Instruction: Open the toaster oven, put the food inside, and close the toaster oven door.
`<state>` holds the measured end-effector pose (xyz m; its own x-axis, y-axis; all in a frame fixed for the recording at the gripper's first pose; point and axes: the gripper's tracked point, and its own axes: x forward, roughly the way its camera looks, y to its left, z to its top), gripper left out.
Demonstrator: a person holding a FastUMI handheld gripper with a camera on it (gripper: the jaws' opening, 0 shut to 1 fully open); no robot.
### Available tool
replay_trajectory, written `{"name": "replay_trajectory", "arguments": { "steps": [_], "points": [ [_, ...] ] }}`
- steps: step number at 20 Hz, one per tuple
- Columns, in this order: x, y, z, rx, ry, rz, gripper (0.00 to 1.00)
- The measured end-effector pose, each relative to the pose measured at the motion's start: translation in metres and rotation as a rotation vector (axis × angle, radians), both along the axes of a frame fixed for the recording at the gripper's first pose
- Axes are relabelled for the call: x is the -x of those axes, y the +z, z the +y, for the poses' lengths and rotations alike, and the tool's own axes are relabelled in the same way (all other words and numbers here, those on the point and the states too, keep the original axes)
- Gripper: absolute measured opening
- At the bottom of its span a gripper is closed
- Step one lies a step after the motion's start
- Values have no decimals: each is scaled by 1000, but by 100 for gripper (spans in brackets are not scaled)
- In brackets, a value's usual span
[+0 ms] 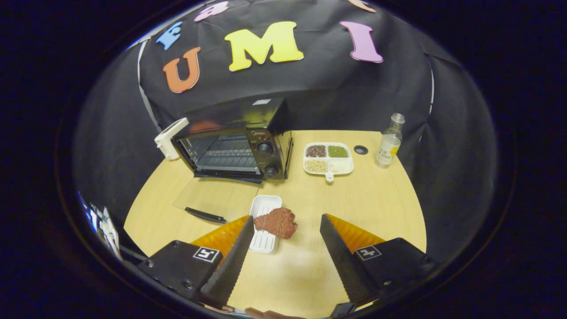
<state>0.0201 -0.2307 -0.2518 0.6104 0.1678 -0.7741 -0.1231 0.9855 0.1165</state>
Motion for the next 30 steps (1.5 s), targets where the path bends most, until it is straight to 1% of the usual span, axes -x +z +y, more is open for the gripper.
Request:
{"name": "replay_trajectory", "arguments": {
  "steps": [3, 6, 7, 8, 9, 10, 11, 13, 15, 16, 17, 19, 20, 21, 23, 25, 28, 30],
  "points": [
    [-9, -23, 2, -42, 22, 70, 95],
    [-26, -45, 0, -60, 32, 102, 93],
    [-30, -52, 0, -63, 46, 117, 90],
    [-32, -59, -4, -66, 39, 130, 86],
    [-33, -65, -5, -75, 37, 145, 80],
    [-33, -69, -3, -94, 39, 155, 77],
    [-31, -71, 0, -119, 46, 165, 70],
    [-28, -75, 1, -164, 50, 178, 66],
    [-24, -82, -3, -194, 36, 187, 61],
    [-22, -83, 2, -237, 32, 194, 60],
    [-19, -82, 7, -287, 22, 211, 48],
    [-13, -80, 12, -342, 5, 229, 26],
    [-9, -77, 16, -365, 14, 228, 24],
    [-7, -74, 19, -378, 16, 223, 18],
    [-2, -67, 19, -367, 1, 209, 13],
    [0, -57, 16, -323, -15, 173, 11],
    [4, -35, 11, -245, -37, 106, 11],
    [6, -17, 13, -194, -34, 53, 11]
  ]
}}
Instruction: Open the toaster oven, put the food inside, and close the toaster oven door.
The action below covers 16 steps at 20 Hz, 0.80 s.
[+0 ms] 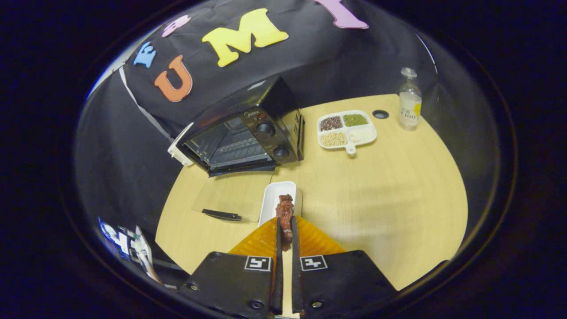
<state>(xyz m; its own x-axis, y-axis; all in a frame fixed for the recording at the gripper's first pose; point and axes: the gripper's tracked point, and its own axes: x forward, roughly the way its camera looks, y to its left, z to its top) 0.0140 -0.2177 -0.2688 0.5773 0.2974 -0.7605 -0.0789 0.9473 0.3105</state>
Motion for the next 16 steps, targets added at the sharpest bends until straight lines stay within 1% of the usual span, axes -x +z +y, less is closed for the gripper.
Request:
{"name": "replay_trajectory", "arguments": {
  "steps": [5, 10, 11, 12, 14, 16],
  "points": [
    [6, 35, 17, 130, 26, -118, 11],
    [-5, 58, 29, 258, -45, -258, 11],
    [-8, 61, 35, 257, -53, -280, 11],
    [-9, 61, 45, 234, -68, -291, 11],
    [-11, 56, 67, 180, -71, -287, 11],
    [-18, 49, 78, 193, -68, -308, 11]
  ]
}}
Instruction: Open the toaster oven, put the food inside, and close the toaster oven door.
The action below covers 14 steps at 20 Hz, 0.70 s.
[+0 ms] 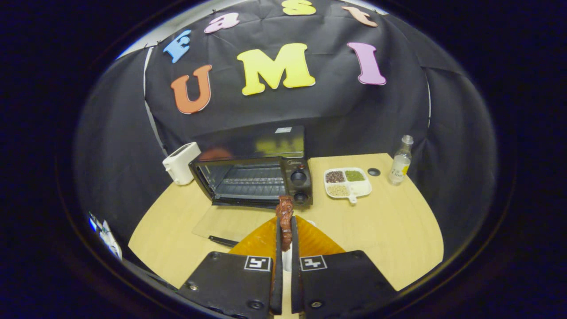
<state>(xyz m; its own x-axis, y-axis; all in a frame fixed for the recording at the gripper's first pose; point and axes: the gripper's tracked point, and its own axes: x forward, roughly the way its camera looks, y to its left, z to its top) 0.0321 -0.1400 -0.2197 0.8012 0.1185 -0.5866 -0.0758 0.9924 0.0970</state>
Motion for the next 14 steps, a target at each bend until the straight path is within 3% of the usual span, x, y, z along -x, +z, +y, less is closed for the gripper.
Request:
{"name": "replay_trajectory", "arguments": {
  "steps": [4, 9, 14],
  "points": [
    [-22, -19, 26, 60, 2, -66, 11],
    [-56, -34, 63, 31, -17, -149, 11],
    [-97, -51, 100, -123, -71, -213, 11]
  ]
}}
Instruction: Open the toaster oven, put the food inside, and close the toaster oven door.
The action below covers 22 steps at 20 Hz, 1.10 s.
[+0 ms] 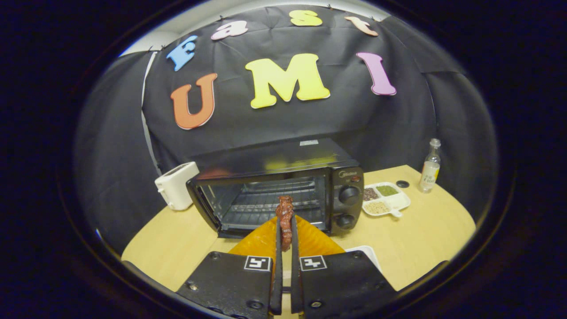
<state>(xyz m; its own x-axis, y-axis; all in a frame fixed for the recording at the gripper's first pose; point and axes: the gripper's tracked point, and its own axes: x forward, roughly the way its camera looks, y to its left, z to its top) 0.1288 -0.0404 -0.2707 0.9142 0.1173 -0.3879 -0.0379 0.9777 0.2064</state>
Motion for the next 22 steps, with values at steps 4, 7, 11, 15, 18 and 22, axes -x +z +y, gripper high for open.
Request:
{"name": "replay_trajectory", "arguments": {
  "steps": [4, 7, 11, 15, 18, 22],
  "points": [
    [-35, -22, 27, -141, -3, -22, 11],
    [-60, -25, 44, -280, 11, -40, 11],
    [-88, -39, 46, -481, -15, -16, 11],
    [-104, -64, 39, -570, -63, 43, 11],
    [-106, -72, 36, -572, -70, 46, 12],
    [-107, -77, 34, -550, -93, 56, 17]
  ]
}}
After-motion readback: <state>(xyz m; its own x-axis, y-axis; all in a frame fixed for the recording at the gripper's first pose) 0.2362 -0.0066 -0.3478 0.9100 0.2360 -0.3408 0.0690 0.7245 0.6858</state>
